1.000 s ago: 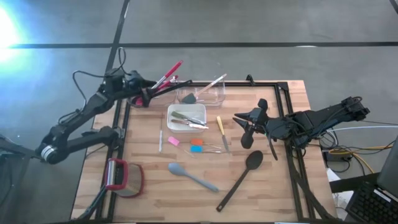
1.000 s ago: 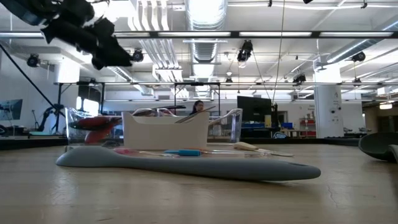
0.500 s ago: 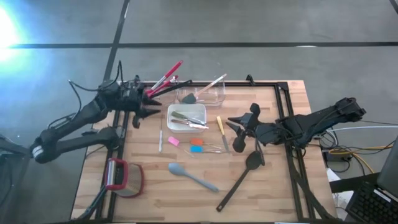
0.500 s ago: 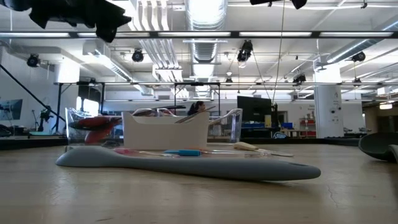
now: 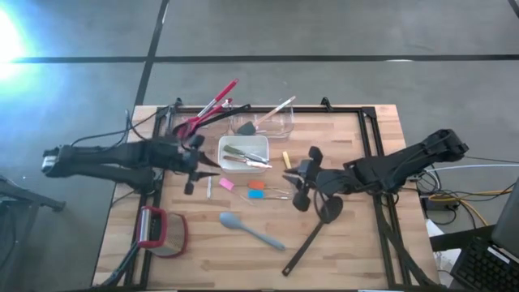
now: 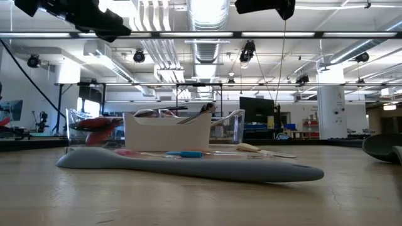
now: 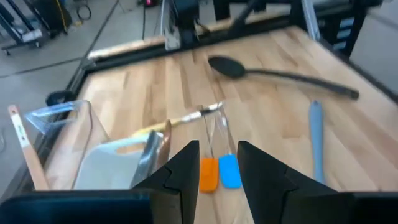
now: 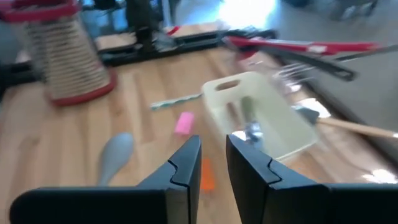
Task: Pick & Place Kitchen Items
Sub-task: Put the blue spatula into the right transparent bin
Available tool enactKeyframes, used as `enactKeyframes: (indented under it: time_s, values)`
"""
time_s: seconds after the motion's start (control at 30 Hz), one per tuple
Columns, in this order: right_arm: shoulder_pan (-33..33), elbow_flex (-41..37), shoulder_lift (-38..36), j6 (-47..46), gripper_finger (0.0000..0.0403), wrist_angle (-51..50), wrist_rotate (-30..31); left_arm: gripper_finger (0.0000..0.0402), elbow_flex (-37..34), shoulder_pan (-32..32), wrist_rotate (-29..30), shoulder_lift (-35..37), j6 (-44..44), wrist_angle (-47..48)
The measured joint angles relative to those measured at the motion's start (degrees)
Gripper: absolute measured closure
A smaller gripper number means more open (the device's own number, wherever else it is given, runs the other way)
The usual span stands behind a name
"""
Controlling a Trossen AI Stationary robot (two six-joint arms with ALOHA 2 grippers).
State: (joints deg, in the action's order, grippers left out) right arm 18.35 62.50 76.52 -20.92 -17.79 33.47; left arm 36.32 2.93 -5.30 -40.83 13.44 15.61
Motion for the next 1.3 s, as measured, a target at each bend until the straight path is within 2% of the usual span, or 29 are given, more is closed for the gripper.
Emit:
enactKeyframes:
  time_s: [0.13,0.3,0.5,0.77,0.97,1.07,1.3]
  values:
    - [0.02,1.13,2.59,0.05,0.033,0.01,-3.8,0.0287,0.0,-2.86,2.02,-2.25,-0.18,0.04]
    - [-0.33,2.7,7.42,-0.16,0.0329,-0.25,-7.76,0.0288,-0.02,-2.92,2.7,-3.39,-1.67,0.09]
    - [-2.09,5.61,14.49,0.17,0.0339,-0.92,-15.5,0.0289,0.24,-2.92,3.91,-2.74,-1.84,0.38]
    - [-3.66,11.49,23.55,3.61,0.0336,-6.48,-17.77,0.0291,0.46,-2.92,3.96,-1.41,-1.49,0.89]
    - [-5.91,13.45,29.88,5.94,0.0335,-6.39,-23.4,0.0293,0.46,-2.92,3.96,-0.3,-1.27,0.98]
    - [-7.86,14.22,32.25,6.15,0.0338,-7.08,-26.15,0.0293,0.46,-2.92,3.96,0.21,-1.25,0.97]
    - [-11.11,15.93,35.99,8.06,0.033,-7.96,-27.93,0.0293,0.46,-2.92,3.95,0.71,-1.23,1.16]
